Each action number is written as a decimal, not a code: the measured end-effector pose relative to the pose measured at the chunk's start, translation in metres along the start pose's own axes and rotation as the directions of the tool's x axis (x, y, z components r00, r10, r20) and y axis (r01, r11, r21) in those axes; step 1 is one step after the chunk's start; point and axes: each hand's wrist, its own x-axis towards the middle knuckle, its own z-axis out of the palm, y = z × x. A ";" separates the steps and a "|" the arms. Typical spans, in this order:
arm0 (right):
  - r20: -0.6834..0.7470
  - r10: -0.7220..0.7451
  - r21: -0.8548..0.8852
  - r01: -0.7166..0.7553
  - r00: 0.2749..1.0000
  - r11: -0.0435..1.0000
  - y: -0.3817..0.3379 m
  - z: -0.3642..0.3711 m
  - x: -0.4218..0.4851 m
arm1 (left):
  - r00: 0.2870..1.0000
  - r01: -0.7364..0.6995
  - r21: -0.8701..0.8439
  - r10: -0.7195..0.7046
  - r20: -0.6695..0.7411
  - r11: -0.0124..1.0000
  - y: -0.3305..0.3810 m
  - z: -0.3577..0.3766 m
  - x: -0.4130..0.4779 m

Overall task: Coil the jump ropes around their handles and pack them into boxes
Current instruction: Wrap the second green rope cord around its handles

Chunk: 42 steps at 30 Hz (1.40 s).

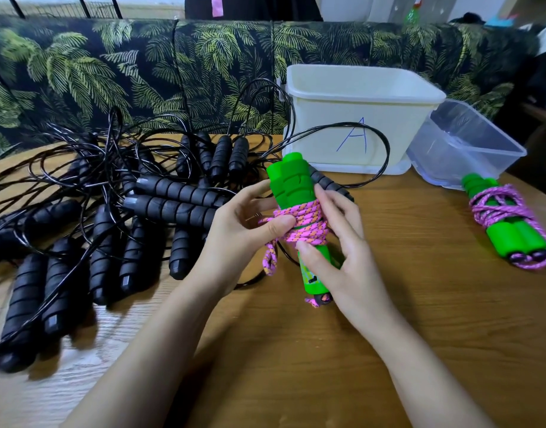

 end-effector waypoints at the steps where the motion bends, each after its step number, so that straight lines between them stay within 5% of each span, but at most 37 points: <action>1: 0.004 -0.040 -0.058 0.040 0.999 0.998 0.000 0.001 0.000 | 0.999 -0.008 0.023 0.009 -0.034 1.000 -0.001 0.000 0.000; 4: 0.040 -0.086 -0.151 0.091 0.995 0.984 -0.001 0.004 0.001 | 0.993 -0.024 0.078 0.033 -0.113 0.997 -0.002 -0.001 0.000; 10: 0.091 0.003 -0.043 0.001 0.996 0.999 -0.002 -0.005 0.003 | 0.991 0.008 0.127 0.008 -0.131 0.992 -0.002 -0.008 0.002; 14: 0.070 -0.117 -0.264 0.132 0.991 0.955 0.004 -0.002 0.000 | 0.985 0.002 0.186 0.030 -0.168 0.983 -0.002 -0.003 0.000; 19: 0.072 -0.019 -0.754 0.067 0.997 0.654 -0.004 0.001 -0.003 | 0.980 0.006 0.250 0.044 -0.195 0.968 -0.005 0.004 -0.005; 22: 0.066 0.119 -0.816 -0.016 0.991 0.578 -0.005 0.004 -0.004 | 0.986 0.002 0.290 0.046 -0.160 0.957 -0.006 0.009 -0.007; 27: -0.058 -0.024 -0.828 -0.035 0.998 0.560 0.001 0.003 0.000 | 0.997 -0.030 0.280 0.050 -0.065 0.959 0.001 0.010 -0.008; 31: -0.041 0.024 -0.826 -0.047 0.999 0.562 0.000 -0.006 0.003 | 0.883 -0.437 0.577 0.451 0.129 0.690 0.012 0.012 -0.013; 33: -0.018 0.057 -0.816 -0.048 0.998 0.576 -0.001 -0.008 0.001 | 0.831 -0.543 0.599 0.479 0.283 0.589 0.016 0.022 -0.019; 37: 0.010 0.003 -0.758 0.006 1.000 0.652 0.002 -0.009 -0.010 | 0.813 -0.579 0.606 0.444 0.377 0.546 0.011 0.046 -0.023; 39: -0.001 0.048 -0.757 -0.032 0.999 0.653 0.002 -0.010 -0.015 | 0.814 -0.579 0.563 0.459 0.356 0.590 0.012 0.050 -0.026; 42: -0.050 0.120 -0.729 -0.118 0.992 0.674 -0.006 -0.018 -0.021 | 0.902 -0.431 0.340 0.398 0.166 0.836 0.022 0.042 -0.034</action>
